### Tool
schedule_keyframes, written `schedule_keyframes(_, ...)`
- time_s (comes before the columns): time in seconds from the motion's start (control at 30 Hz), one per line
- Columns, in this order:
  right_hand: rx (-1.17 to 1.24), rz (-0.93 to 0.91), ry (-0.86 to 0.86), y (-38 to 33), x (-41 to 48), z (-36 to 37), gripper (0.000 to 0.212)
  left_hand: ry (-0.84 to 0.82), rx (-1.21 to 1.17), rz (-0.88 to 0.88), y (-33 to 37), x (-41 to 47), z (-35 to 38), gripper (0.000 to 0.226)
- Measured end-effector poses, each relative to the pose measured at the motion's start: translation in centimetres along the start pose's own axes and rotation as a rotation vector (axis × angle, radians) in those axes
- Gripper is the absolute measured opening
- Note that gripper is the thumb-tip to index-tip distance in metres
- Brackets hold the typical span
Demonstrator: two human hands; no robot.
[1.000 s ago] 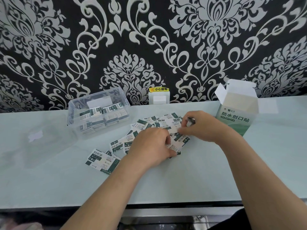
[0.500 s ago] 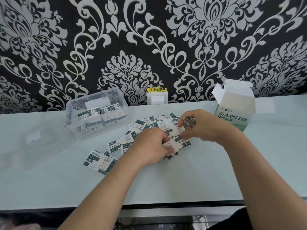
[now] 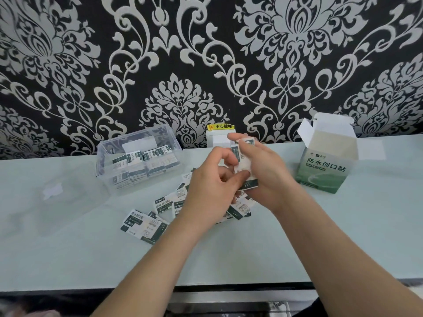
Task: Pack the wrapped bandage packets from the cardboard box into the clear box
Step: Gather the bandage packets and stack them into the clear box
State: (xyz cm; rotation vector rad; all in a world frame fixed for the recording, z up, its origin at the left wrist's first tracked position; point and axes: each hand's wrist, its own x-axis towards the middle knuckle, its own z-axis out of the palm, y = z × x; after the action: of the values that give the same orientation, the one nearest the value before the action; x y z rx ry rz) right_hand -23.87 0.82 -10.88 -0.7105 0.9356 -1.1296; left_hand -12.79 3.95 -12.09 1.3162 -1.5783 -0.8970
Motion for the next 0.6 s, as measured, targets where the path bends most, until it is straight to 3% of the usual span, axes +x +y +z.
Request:
schedule_keyframes(0.1, -0.022, 0.017, 0.026, 0.1, 0.1, 0.2, 0.016, 0.053, 0.377, 0.245, 0.0, 0.1, -1.3, 0.037)
schedule_keyframes(0.2, -0.142, 0.004, -0.053, 0.3, 0.0, 0.3, 0.016, -0.16, 0.479, 0.314, 0.2, 0.0, -1.8, 0.089)
schedule_keyframes(0.27, -0.282, 0.001, -0.095, 0.5, -0.2, 0.4, 0.025, -0.282, 0.498, 0.277, -0.2, -0.2, -1.6, 0.109)
schedule_keyframes(0.37, -0.411, 0.02, -0.174, 0.6, -0.5, 0.6, 0.021, -0.232, 0.444, 0.269, -0.6, -0.2, -1.7, 0.103)
schedule_keyframes(0.6, -0.243, 0.126, -0.273, 0.4, -0.5, 0.8, 0.014, -0.226, 0.462, 0.208, -0.6, 0.0, -2.7, 0.087)
